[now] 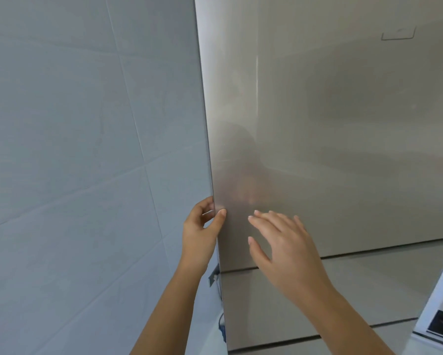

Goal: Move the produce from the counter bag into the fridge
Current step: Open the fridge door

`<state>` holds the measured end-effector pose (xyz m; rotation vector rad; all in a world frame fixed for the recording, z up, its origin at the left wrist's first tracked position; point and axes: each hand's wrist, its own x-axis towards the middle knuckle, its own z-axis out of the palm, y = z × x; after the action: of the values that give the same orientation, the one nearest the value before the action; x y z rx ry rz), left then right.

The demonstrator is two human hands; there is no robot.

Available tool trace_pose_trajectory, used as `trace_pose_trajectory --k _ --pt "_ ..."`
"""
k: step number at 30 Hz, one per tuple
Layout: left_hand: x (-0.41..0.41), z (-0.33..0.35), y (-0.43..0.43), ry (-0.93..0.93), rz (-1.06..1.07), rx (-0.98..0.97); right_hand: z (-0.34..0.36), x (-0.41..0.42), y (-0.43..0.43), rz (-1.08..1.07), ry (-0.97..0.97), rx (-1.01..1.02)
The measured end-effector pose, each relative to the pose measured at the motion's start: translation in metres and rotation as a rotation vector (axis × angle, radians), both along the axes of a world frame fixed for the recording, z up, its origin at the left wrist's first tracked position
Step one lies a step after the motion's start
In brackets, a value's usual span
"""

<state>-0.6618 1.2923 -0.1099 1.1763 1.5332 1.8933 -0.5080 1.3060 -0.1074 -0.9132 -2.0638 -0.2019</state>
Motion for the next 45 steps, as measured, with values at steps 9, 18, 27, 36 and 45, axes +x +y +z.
trace_pose_trajectory --k 9,18,27,36,45 --pt "-0.001 0.003 -0.002 -0.137 -0.059 -0.037 0.002 0.002 -0.015 -0.027 -0.017 -0.024" --pt "0.014 0.003 -0.039 -0.087 -0.146 0.028 0.001 0.015 -0.048 -0.074 0.039 0.02" --pt "0.054 -0.012 -0.113 -0.044 -0.306 0.088 -0.018 0.055 -0.12 -0.245 0.02 -0.018" --pt "0.102 -0.019 -0.172 0.128 -0.528 0.059 -0.027 0.098 -0.194 -0.356 -0.005 -0.134" --pt "0.166 -0.021 -0.202 0.185 -0.753 0.115 -0.024 0.166 -0.242 -0.564 0.037 -0.1"
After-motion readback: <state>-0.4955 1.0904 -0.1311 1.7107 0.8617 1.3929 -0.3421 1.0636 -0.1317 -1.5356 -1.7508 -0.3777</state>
